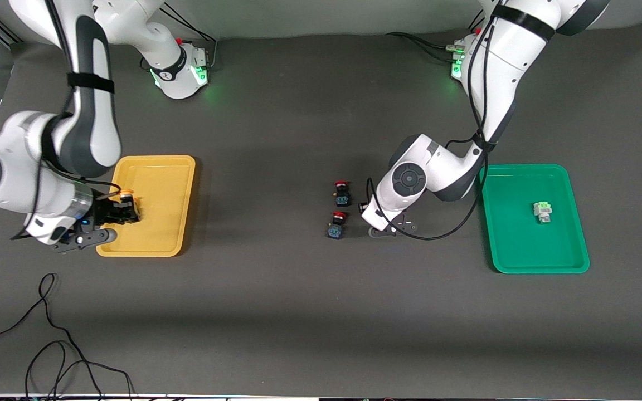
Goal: Place green and yellow buttons in trays
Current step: 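Carry the yellow button to the yellow tray while the left gripper carries green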
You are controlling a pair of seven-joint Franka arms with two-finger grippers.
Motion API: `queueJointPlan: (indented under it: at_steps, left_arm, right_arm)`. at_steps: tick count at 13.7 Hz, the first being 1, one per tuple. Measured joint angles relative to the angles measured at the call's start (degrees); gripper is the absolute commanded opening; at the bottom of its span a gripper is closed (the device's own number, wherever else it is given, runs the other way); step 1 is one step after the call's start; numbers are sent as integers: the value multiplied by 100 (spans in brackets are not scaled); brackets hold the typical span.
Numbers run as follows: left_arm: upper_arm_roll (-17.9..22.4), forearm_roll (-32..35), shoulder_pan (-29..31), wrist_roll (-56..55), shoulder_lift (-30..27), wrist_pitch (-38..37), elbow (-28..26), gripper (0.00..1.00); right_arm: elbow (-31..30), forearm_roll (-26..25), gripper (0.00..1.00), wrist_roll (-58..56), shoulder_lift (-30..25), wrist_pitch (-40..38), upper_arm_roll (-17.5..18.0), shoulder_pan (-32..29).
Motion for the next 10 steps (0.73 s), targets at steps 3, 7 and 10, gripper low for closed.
queueJointPlan:
  at_steps: [3, 7, 10]
  left_arm:
    - [19, 8, 68, 10, -343, -984, 289, 0]
    - [31, 10, 490, 646, -971, -2538, 776, 0]
    - [48, -3, 1024, 1330, -1261, -3894, 1381, 0]
  right_arm:
    - [-931, 511, 24, -324, 165, 934, 160, 14]
    - [-1092, 1084, 24, -460, 657, 1048, 394, 22]
    - [-1089, 1323, 60, -521, 917, 1057, 496, 22]
